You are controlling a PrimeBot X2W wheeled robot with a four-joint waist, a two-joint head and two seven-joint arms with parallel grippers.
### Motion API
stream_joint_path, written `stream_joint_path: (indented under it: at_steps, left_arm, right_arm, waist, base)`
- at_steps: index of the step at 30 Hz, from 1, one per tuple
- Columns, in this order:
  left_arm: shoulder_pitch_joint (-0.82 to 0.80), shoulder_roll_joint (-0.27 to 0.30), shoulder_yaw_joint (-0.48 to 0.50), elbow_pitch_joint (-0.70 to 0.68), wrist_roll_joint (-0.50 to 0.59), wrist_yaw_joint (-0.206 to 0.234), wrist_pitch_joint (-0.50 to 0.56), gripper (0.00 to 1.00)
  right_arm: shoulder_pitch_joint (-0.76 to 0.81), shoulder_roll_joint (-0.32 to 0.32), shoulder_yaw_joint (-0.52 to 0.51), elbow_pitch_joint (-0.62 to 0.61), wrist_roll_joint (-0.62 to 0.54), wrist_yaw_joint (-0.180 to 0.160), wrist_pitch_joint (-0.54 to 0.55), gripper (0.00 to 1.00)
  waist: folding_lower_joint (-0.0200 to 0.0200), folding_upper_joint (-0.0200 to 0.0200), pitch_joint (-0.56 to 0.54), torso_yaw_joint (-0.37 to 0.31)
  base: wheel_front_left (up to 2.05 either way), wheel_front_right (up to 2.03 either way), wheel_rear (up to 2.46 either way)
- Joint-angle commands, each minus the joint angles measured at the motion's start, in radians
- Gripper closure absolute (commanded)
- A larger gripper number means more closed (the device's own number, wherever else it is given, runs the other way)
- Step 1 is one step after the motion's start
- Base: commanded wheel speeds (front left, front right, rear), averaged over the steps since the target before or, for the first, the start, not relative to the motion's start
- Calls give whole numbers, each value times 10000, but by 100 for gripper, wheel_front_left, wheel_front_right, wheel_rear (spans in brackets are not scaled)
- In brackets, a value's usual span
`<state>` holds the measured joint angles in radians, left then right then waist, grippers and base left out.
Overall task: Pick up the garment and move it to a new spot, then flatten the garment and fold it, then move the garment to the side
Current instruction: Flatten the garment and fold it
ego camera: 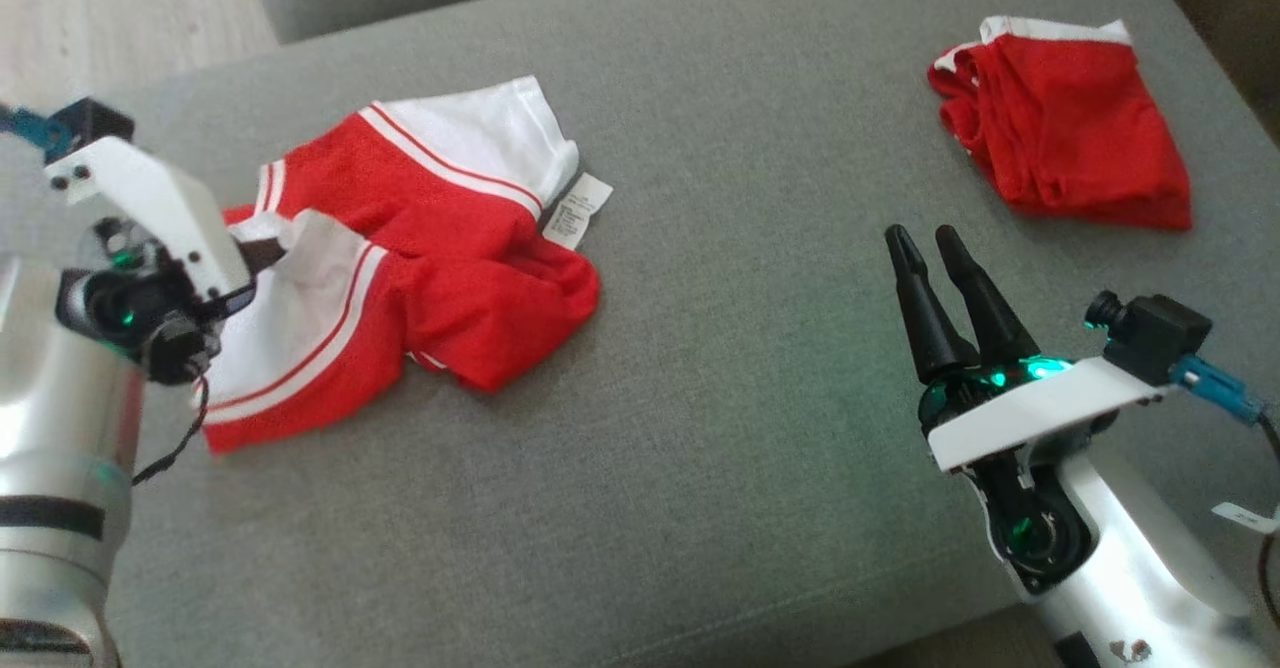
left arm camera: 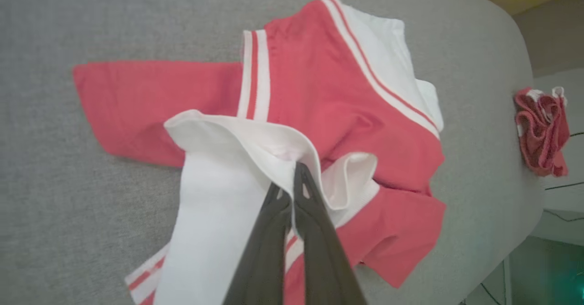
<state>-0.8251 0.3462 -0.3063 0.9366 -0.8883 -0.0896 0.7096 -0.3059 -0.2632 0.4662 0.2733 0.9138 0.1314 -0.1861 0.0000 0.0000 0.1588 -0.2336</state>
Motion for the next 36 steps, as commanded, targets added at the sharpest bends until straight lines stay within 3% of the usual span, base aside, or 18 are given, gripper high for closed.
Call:
stream_joint_path:
  at_steps: [1, 6, 13, 19, 25, 30, 31, 32, 36]
  left_arm:
    - [-558, 428, 178, -530, 86, -105, -85, 100]
    - [-259, 241, -399, -1872, 120, -341, 16, 100]
    - [781, -15, -1301, -4918, 38, -395, 318, 100]
    - [1817, -804, -1965, -6801, 461, 51, -235, 100]
    - [2232, -2564, -2297, -6054, 592, 648, -1948, 100]
    - [2096, -2945, -3083, -4536, 358, 881, -3749, 100]
    - [2085, -2950, -3452, -4376, 62, 910, -4134, 85]
    - [2081, -2952, -3889, -4219, -242, 915, -4387, 0]
    - [1831, -2956, -5225, -3911, -1277, 919, -5160, 0]
  right_arm:
    - [-101, -66, 70, -252, -63, -7, -65, 0]
    - [192, -128, -94, -168, -113, -7, 42, 0]
    - [546, -222, -493, -307, -293, -7, 256, 0]
    - [688, -160, -816, -507, -464, -7, 430, 0]
    - [624, -11, -892, -583, -668, -7, 550, 0]
    - [510, 135, -827, -500, -744, -7, 526, 0]
    - [492, 162, -777, -459, -756, -7, 538, 0]
    - [470, 178, -734, -423, -766, -7, 542, 0]
    - [445, 101, -755, -304, -748, -7, 474, 0]
  waist:
    - [0, 0, -295, 133]
    - [0, 0, -851, 374]
    - [0, 0, -1291, 404]
    - [0, 0, -1306, 63]
    - [0, 0, -986, -429]
    - [0, 0, -660, -709]
    - [0, 0, -613, -739]
    - [0, 0, -569, -753]
    - [0, 0, -516, -583]
  base:
    - [0, 0, 0]
    - [0, 0, 0]
    - [0, 0, 0]
    - [0, 0, 0]
    - [0, 0, 0]
    - [0, 0, 0]
    - [0, 0, 0]
    - [0, 0, 0]
    - [0, 0, 0]
